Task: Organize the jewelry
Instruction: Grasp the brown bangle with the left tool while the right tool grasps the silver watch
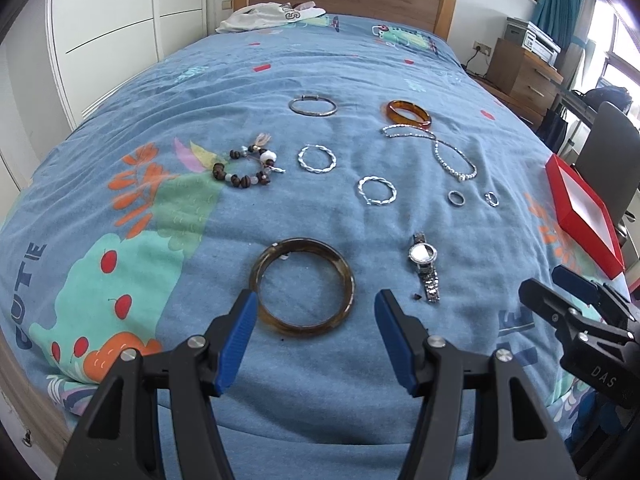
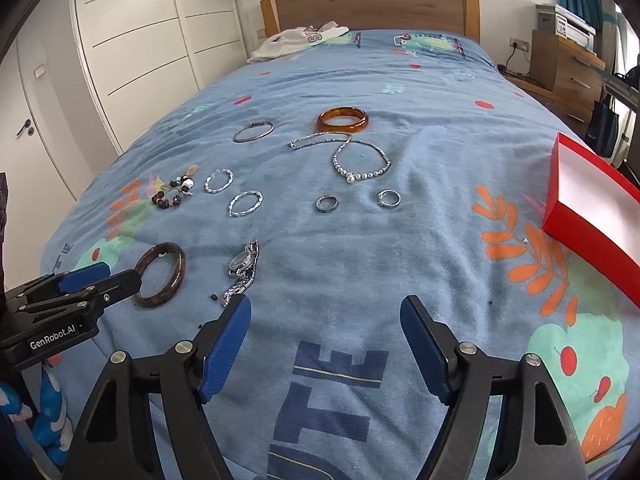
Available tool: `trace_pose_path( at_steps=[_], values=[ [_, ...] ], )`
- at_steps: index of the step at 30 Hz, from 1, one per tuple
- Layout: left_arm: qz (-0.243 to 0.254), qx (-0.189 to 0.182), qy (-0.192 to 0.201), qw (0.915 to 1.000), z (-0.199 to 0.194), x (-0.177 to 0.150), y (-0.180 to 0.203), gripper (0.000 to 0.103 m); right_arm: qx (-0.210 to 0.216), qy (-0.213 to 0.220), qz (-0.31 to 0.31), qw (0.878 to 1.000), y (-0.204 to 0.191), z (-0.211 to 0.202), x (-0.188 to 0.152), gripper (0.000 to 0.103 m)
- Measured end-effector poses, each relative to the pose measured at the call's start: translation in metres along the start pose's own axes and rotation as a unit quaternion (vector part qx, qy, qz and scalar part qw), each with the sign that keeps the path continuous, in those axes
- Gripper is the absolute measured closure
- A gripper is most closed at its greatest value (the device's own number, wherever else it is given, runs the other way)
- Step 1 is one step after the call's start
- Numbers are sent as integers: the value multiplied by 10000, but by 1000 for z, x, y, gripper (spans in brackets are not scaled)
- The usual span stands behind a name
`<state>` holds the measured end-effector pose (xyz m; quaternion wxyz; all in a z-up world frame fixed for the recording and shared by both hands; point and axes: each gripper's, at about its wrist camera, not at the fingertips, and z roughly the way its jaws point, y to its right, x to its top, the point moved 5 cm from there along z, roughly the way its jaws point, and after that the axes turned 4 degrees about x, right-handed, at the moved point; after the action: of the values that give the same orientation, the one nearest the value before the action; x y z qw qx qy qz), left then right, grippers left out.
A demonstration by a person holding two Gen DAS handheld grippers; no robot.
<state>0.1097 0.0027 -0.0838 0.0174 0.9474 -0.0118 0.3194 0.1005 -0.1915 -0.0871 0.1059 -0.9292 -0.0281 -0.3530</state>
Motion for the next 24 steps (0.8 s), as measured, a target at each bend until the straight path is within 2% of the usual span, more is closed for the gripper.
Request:
trace_pose_path(
  at_steps=[9, 14, 18, 24],
  values=[
    [-310, 130, -238, 9992, 17, 4, -20, 44, 330, -97, 59, 9994, -4, 9, 2, 47],
    [-520, 202, -555, 9969, 40, 5, -34, 44, 784, -195, 73, 9967, -21, 27, 12, 59],
    [-658, 193, -774, 9946, 57, 2, -40, 44, 1170, -454, 180, 9919, -36, 52, 15, 69],
    [-751, 287, -967, 9921, 72, -2, -43, 45, 1372, -742, 379, 9870, -49, 84, 15, 70]
  ],
)
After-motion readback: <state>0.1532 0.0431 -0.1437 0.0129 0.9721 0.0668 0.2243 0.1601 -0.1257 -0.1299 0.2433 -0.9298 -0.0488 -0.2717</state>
